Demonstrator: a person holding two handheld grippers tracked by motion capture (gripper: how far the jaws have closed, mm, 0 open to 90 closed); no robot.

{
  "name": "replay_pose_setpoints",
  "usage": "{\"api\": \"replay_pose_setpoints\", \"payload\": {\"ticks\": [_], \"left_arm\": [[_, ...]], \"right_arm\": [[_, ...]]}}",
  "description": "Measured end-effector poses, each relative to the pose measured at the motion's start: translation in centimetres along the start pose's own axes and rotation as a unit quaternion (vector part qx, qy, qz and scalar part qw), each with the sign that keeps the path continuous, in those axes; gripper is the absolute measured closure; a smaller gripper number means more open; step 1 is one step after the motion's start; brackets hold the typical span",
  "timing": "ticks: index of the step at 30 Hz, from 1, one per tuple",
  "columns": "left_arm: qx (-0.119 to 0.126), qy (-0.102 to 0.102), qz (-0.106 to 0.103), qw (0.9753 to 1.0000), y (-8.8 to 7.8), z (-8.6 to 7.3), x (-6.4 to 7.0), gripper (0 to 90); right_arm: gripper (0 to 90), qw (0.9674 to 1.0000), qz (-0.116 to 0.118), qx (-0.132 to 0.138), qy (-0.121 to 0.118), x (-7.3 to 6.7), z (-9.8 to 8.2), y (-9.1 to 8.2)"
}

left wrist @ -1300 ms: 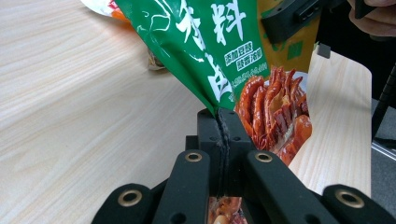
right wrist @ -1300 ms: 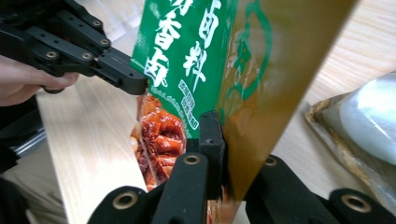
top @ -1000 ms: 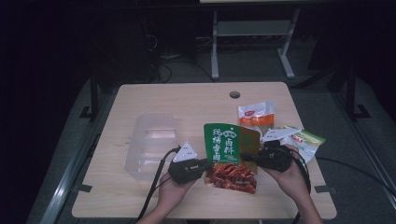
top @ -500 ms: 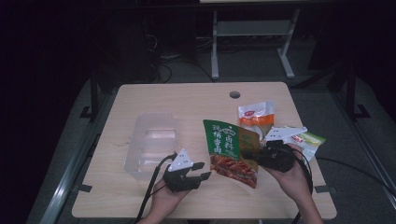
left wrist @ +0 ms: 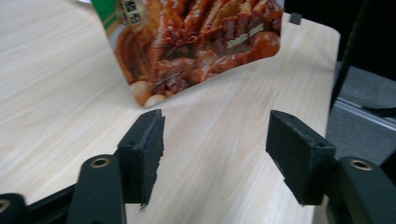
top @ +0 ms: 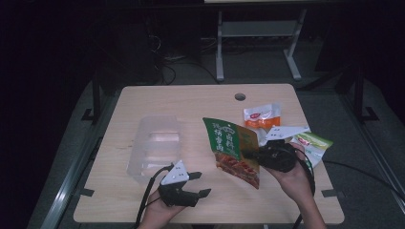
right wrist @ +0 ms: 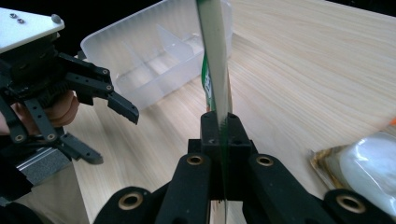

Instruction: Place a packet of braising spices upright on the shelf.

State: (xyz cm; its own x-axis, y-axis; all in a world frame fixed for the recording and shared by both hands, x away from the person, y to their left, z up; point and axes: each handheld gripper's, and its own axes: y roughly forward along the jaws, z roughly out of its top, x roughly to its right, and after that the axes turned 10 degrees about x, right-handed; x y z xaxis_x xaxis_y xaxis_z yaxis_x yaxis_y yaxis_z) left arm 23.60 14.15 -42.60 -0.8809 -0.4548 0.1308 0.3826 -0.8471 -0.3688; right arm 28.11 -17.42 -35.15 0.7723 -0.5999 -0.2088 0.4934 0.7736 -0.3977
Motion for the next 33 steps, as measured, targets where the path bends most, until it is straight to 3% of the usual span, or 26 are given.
{"api": "replay_pose_setpoints", "payload": {"ticks": [5, 11, 20, 25, 28, 31, 33], "left_arm": [[0.005, 0.001, -0.005, 1.0, -0.3, -0.1, 0.0, 31.4], [-0.007, 0.013, -0.007, 0.9999, 0.0, -0.2, 0.4, 29.2], [-0.004, 0.016, -0.01, 0.9998, -0.1, -0.2, 0.4, 27.8], [-0.004, 0.02, -0.01, 0.9997, -0.1, -0.2, 0.6, 27.6], [-0.001, 0.013, -0.014, 0.9998, 0.0, -0.3, 0.7, 27.6], [-0.006, 0.023, -0.015, 0.9996, 0.1, -0.3, 0.7, 27.5], [-0.001, 0.019, -0.015, 0.9997, 0.2, -0.3, 0.8, 27.5]], "right_arm": [[89.9, 1.0, 0.001, -0.003, -0.008, -0.6, 0.0, 0.9], [89.9, 1.0, 0.004, -0.001, -0.007, -0.6, -0.1, 0.7], [89.9, 1.0, 0.001, 0.004, 0.001, -0.2, -0.2, 0.4], [89.9, 0.9999, -0.006, 0.003, -0.016, -0.5, 0.9, 0.4], [90.0, 0.9998, -0.004, 0.015, -0.015, -0.6, 1.6, 0.3], [89.9, 0.9998, -0.002, 0.007, -0.017, -0.4, 2.8, 0.5], [89.9, 0.9998, -0.002, 0.006, -0.019, -0.3, 3.1, 0.7]]}}
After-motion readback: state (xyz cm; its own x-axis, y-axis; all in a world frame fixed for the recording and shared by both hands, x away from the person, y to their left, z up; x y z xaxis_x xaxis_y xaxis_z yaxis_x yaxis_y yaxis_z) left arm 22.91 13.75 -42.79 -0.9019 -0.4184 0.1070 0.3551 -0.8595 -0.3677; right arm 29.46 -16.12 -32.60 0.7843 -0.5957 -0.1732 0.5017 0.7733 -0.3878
